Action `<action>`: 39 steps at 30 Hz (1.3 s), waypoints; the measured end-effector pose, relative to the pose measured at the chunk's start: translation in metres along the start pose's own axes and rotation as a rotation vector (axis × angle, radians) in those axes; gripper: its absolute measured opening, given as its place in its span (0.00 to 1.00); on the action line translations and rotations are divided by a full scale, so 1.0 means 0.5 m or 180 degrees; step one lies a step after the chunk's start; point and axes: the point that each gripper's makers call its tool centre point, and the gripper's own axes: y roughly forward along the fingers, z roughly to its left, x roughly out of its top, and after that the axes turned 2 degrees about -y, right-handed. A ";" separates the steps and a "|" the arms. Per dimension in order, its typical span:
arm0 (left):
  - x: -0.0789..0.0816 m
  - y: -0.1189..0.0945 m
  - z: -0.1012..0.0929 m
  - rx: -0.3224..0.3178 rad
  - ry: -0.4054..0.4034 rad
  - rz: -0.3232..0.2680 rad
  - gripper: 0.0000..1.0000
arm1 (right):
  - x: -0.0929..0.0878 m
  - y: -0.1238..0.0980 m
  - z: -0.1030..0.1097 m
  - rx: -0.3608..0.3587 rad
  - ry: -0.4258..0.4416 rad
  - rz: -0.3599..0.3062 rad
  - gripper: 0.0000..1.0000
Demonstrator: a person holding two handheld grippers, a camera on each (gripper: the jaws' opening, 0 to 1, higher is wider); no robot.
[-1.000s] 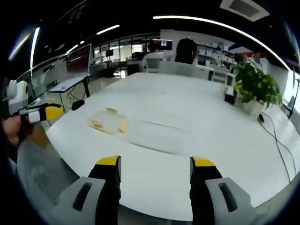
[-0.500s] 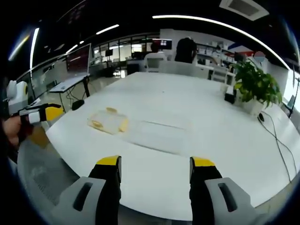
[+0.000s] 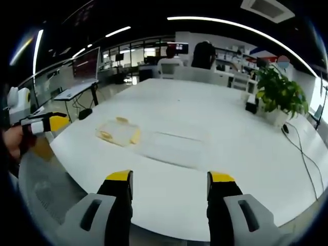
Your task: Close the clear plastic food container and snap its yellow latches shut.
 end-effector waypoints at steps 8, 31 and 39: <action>0.000 -0.001 0.000 0.0002 0.0000 -0.0002 0.47 | 0.000 0.000 0.000 0.0002 -0.0005 -0.0001 0.55; 0.006 -0.003 -0.006 -0.0043 -0.0003 -0.0042 0.47 | 0.003 0.002 0.015 0.0083 -0.0125 0.0003 0.55; 0.000 0.002 -0.015 -0.0129 -0.0027 0.0078 0.50 | 0.002 0.007 0.027 0.0197 -0.0135 0.0062 0.55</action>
